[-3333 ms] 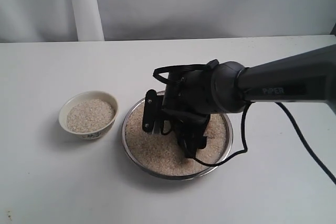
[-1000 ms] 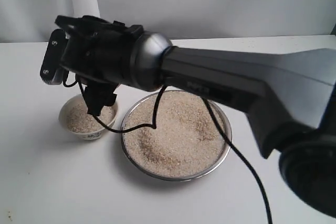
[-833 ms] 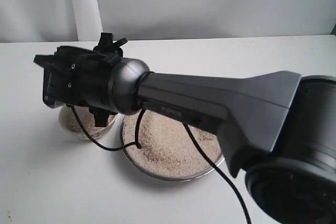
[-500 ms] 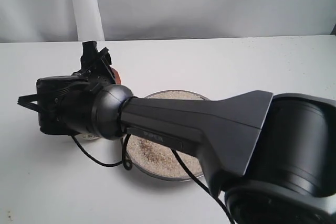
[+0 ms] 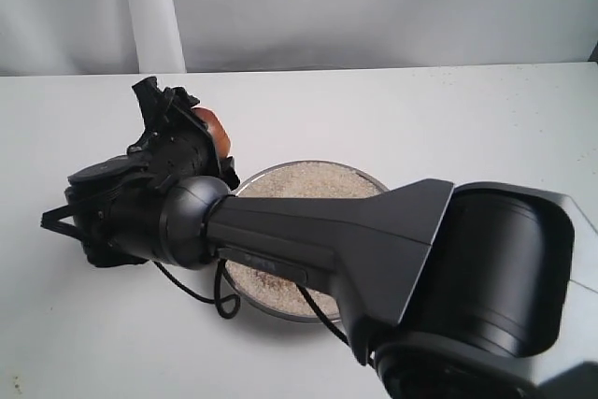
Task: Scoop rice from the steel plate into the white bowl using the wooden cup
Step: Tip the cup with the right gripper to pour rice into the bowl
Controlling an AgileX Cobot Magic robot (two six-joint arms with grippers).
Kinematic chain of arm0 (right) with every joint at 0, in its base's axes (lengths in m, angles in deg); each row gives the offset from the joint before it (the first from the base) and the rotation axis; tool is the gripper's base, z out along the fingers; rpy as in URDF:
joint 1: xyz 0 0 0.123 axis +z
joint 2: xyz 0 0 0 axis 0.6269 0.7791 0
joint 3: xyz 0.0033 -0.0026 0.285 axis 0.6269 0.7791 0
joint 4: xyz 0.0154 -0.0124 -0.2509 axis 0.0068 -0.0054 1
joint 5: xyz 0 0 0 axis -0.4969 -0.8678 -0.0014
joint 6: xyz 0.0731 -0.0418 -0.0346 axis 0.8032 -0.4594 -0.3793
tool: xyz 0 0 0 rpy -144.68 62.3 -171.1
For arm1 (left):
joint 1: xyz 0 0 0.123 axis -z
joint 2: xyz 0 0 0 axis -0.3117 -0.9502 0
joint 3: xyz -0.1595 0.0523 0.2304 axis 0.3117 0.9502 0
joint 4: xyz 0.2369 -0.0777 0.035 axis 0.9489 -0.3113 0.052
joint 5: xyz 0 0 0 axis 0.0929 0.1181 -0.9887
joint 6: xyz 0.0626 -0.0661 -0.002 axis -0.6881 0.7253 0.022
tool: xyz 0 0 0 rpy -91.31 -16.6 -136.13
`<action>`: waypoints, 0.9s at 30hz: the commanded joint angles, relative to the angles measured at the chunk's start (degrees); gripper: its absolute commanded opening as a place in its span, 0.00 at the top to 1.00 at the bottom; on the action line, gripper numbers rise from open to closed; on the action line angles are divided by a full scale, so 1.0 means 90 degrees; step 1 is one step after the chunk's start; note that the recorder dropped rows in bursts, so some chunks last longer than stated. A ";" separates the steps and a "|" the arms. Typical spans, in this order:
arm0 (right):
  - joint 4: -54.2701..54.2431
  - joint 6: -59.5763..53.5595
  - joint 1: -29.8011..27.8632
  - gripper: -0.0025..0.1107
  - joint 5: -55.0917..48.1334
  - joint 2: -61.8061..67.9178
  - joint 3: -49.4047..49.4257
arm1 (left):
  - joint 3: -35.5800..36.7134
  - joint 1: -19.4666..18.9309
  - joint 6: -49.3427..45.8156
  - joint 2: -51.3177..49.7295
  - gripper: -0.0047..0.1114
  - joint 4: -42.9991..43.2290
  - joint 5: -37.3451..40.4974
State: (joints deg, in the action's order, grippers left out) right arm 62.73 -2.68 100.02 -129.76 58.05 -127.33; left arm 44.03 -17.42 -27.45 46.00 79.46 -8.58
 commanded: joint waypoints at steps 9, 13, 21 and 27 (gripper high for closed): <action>0.0671 -0.0483 0.0080 0.98 -0.0020 -0.0010 -0.0063 | 0.0010 0.0017 0.0025 0.0016 0.96 0.0003 -0.0037; 0.0805 -0.0644 0.0080 0.98 -0.0020 -0.0010 -0.0063 | 0.0010 0.0017 0.0025 0.0016 0.96 0.0003 -0.0037; 0.1384 -0.0656 0.0080 0.98 0.0124 -0.0010 -0.0063 | 0.0010 0.0017 0.0025 0.0016 0.96 0.0003 -0.0037; 0.1725 -0.0656 0.0080 0.98 0.0182 -0.0010 -0.0063 | 0.0010 0.0017 0.0025 0.0016 0.96 0.0003 -0.0037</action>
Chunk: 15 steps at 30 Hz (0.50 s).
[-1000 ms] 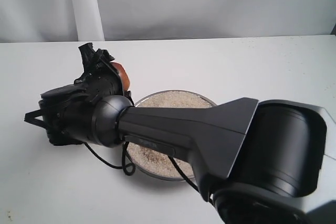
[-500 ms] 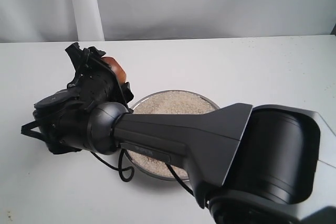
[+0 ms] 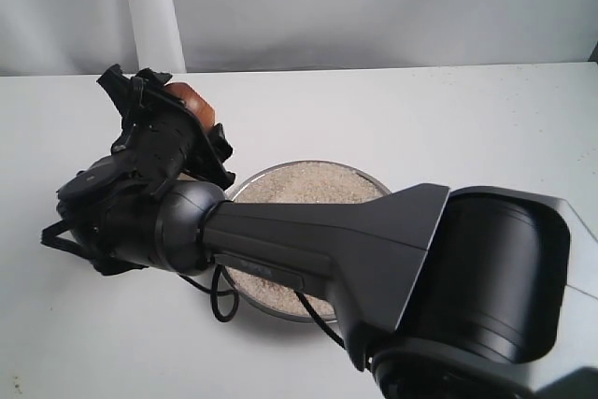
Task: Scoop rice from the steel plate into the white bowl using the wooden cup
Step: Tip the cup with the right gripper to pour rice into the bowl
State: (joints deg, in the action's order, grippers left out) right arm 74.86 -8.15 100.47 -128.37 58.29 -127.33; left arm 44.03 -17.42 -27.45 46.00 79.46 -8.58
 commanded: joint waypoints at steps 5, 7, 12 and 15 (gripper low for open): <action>0.0387 -0.0048 0.0031 0.98 0.0001 -0.0036 -0.0063 | 0.0010 0.0017 0.0025 0.0016 0.96 0.0003 -0.0037; 0.0387 -0.0048 0.0031 0.98 -0.0008 -0.0062 -0.0063 | 0.0010 0.0017 0.0025 0.0016 0.96 0.0003 -0.0037; 0.0386 -0.0048 0.0031 0.98 -0.0008 -0.0180 -0.0063 | 0.0010 0.0017 0.0025 0.0016 0.96 0.0003 -0.0037; 0.0342 -0.0048 0.0031 0.98 -0.0008 -0.0237 -0.0063 | 0.0010 0.0017 0.0025 0.0016 0.96 0.0003 -0.0037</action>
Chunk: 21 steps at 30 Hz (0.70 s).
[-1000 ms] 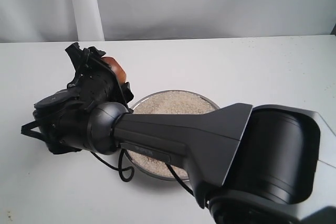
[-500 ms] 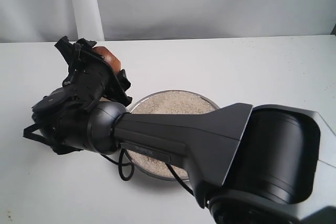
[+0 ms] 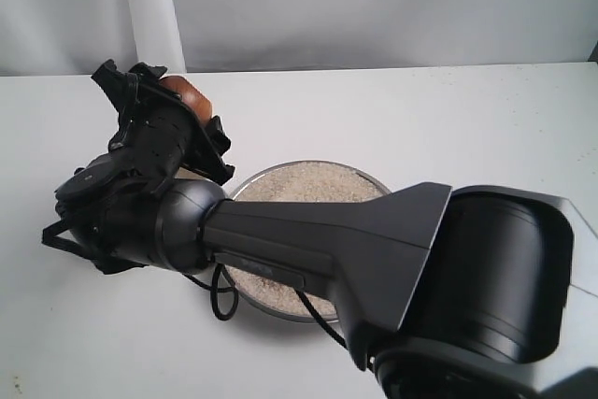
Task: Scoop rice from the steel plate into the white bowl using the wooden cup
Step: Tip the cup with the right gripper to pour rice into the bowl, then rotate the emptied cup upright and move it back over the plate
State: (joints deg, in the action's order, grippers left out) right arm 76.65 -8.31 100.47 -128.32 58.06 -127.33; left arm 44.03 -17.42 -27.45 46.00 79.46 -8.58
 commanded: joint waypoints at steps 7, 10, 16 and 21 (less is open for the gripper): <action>-0.0170 -0.0123 0.0047 0.98 0.0009 -0.0252 -0.0063 | 0.0010 0.0017 0.0025 0.0016 0.96 0.0003 -0.0037; -0.0489 -0.0307 0.0047 0.98 0.0009 -0.0252 -0.0063 | 0.0010 0.0017 0.0025 0.0016 0.96 0.0003 -0.0037; -0.1292 0.0351 0.0047 0.98 -0.0008 -0.0482 -0.0063 | 0.0010 0.0017 0.0025 0.0016 0.96 0.0003 -0.0037; -0.3599 -0.0716 -0.0059 0.98 -0.0358 -0.1198 -0.0063 | 0.0010 0.0017 0.0025 0.0016 0.96 0.0003 -0.0037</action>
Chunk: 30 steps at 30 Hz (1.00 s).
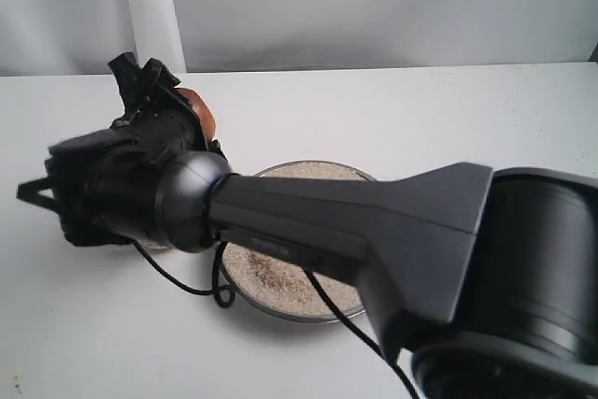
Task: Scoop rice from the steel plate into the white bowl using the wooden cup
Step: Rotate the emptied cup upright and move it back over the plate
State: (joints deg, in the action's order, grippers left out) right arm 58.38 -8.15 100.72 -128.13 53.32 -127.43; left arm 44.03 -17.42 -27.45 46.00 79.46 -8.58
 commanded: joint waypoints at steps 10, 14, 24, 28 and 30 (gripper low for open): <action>-0.5903 -0.0991 -0.1291 0.98 -0.0500 -0.2111 -0.0052 | 0.0010 0.0017 0.0025 0.0016 0.96 0.0003 -0.0037; -0.7405 -0.1042 -0.1926 0.98 -0.0218 -0.2405 -0.0052 | 0.0010 0.0017 0.0025 0.0016 0.96 0.0003 -0.0037; -0.7674 -0.1055 -0.2309 0.98 0.1088 -0.2552 0.1975 | 0.0010 0.0017 0.0025 0.0016 0.96 0.0003 -0.0037; -0.7674 -0.1055 -0.2309 0.98 0.2363 -0.2647 0.2920 | 0.0010 0.0017 0.0025 0.0016 0.96 0.0003 -0.0037; -0.7704 -0.1082 -0.2387 0.98 0.2784 -0.2800 0.3313 | 0.0010 0.0017 0.0025 0.0016 0.96 0.0003 -0.0037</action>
State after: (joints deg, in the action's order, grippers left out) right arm -10.93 -17.47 80.06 -110.24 30.64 -101.77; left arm 44.03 -17.42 -27.45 46.00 79.46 -8.58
